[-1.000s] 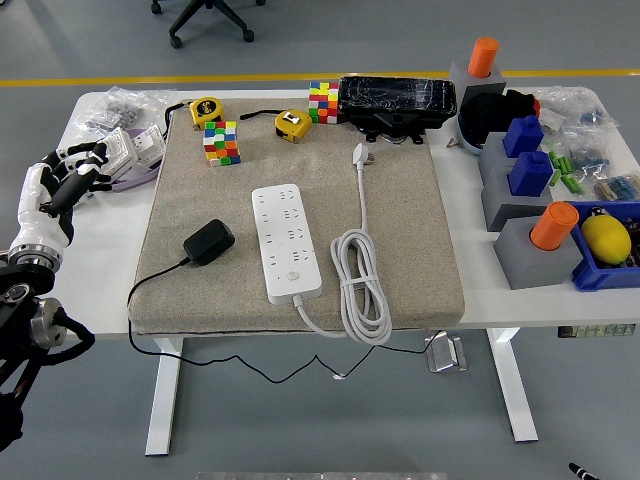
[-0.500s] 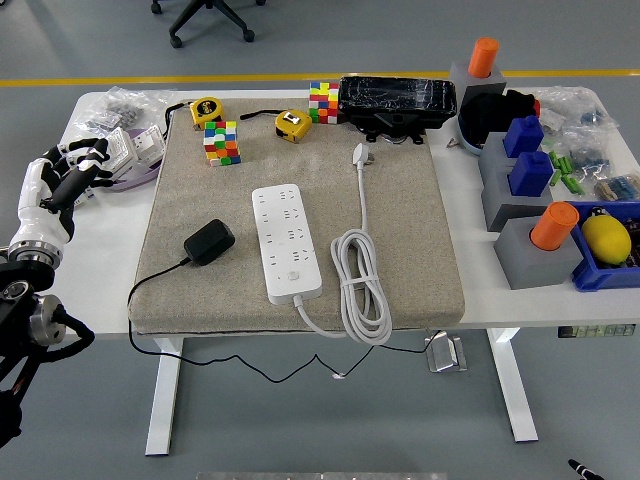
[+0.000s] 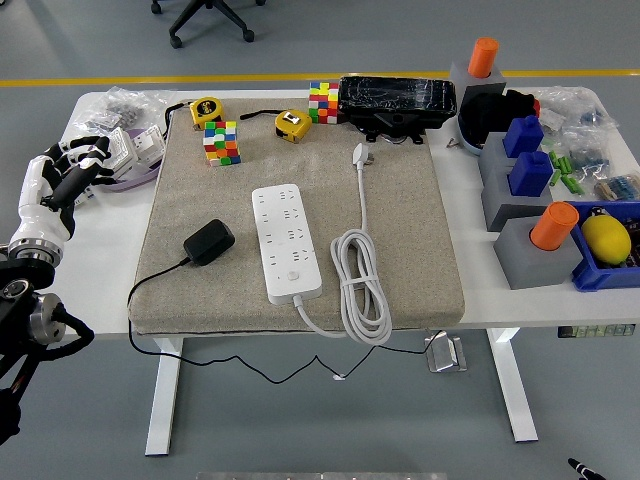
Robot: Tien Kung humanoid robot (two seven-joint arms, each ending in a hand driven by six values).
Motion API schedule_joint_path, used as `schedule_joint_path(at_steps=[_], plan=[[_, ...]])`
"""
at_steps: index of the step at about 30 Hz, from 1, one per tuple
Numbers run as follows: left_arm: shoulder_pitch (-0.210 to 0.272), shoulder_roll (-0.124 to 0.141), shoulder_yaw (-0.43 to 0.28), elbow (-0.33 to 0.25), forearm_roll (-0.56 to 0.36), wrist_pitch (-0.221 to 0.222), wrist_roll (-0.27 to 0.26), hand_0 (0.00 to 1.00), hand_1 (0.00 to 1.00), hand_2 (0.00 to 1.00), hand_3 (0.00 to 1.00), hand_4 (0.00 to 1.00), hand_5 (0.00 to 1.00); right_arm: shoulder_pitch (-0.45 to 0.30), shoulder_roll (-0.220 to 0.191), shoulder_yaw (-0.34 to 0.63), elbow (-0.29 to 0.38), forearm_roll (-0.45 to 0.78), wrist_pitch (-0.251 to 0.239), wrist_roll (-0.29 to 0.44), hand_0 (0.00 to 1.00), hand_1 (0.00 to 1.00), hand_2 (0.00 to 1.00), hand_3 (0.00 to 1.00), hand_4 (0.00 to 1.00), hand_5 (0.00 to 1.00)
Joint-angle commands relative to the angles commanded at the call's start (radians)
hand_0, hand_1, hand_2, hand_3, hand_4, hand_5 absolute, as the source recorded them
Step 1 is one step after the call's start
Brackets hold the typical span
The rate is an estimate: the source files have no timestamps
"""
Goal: Put the plug near the board,insert it into the board,press the button,pull the plug out
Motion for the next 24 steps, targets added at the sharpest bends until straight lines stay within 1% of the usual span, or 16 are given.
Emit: schedule_joint_path(at_steps=[7, 24], plan=[[0.000, 0.006, 0.005, 0.003, 0.000, 0.000, 0.002, 0.353, 0.376, 0.477, 0.534, 0.773, 0.321, 0.002, -0.001, -0.003, 0.002, 0.000, 0.000, 0.000, 0.603, 0.644, 0.652, 0.554, 0.949, 0.498], [0.014, -0.003, -0.006, -0.007, 0.005, -0.001, 0.006, 0.351, 0.377, 0.477, 0.534, 0.773, 0.322, -0.012, 0.010, 0.015, -0.001, -0.004, 0.002, -0.004, 0.603, 0.645, 0.652, 0.555, 0.949, 0.498]])
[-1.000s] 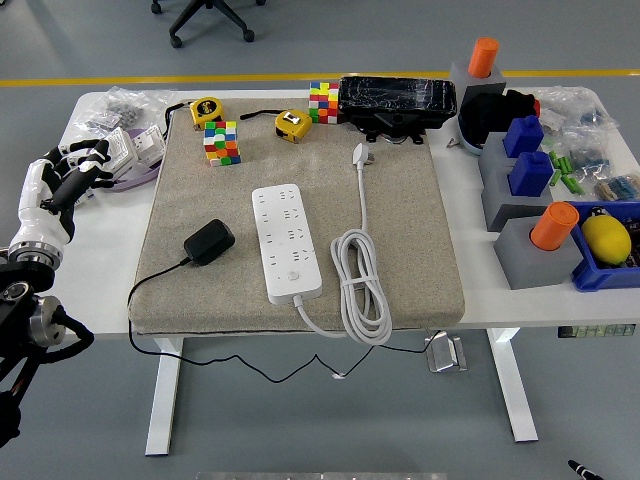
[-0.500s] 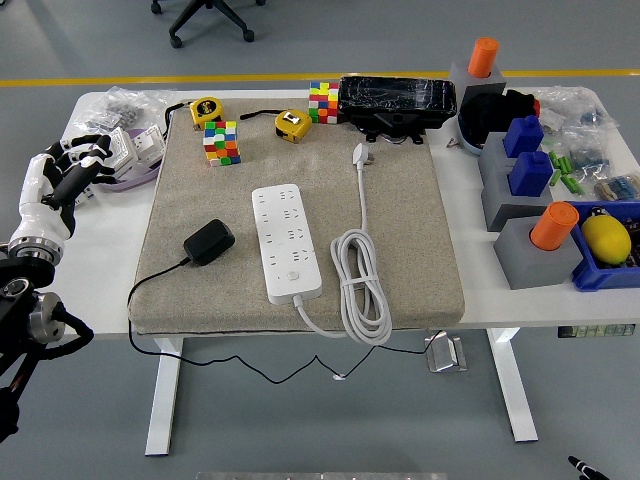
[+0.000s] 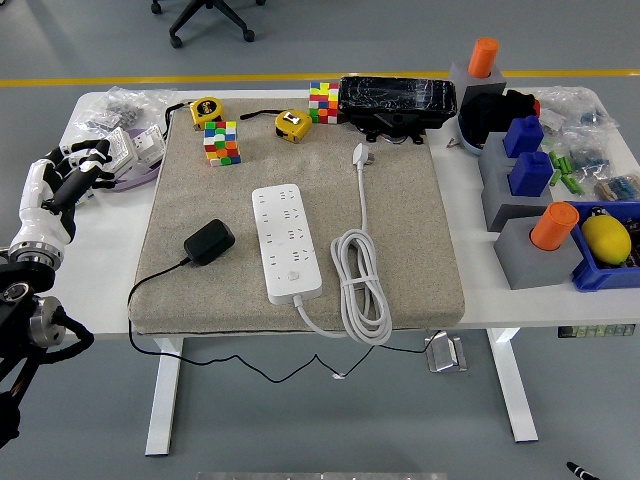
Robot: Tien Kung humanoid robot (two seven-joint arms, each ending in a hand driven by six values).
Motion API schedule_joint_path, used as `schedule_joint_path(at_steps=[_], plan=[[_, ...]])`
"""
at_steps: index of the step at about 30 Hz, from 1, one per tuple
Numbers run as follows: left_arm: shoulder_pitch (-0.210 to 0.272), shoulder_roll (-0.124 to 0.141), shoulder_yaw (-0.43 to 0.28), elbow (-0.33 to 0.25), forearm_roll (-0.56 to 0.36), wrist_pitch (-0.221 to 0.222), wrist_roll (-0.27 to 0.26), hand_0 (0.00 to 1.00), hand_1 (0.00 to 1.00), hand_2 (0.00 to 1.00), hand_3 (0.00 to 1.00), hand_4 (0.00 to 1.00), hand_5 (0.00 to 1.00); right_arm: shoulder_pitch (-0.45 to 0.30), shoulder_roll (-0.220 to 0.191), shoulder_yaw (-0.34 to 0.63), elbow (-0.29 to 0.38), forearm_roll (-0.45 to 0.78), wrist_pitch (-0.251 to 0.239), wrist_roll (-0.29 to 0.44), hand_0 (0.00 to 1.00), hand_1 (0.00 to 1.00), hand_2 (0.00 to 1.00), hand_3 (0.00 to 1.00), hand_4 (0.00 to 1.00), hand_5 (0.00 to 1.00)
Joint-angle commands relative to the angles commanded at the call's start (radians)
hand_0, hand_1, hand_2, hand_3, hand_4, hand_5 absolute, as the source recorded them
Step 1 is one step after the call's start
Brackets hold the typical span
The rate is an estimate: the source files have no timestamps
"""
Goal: Put the plug near the board,insert it into the board,press the button,pull the plug out
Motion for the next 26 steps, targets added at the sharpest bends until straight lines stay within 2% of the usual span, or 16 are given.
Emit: schedule_joint_path(at_steps=[26], plan=[[0.001, 0.001, -0.006, -0.010, 0.002, -0.001, 0.004, 0.352, 0.377, 0.477, 0.534, 0.772, 0.325, 0.003, 0.001, 0.005, 0.000, -0.001, -0.001, 0.001, 0.605, 0.645, 0.653, 0.554, 0.949, 0.498]])
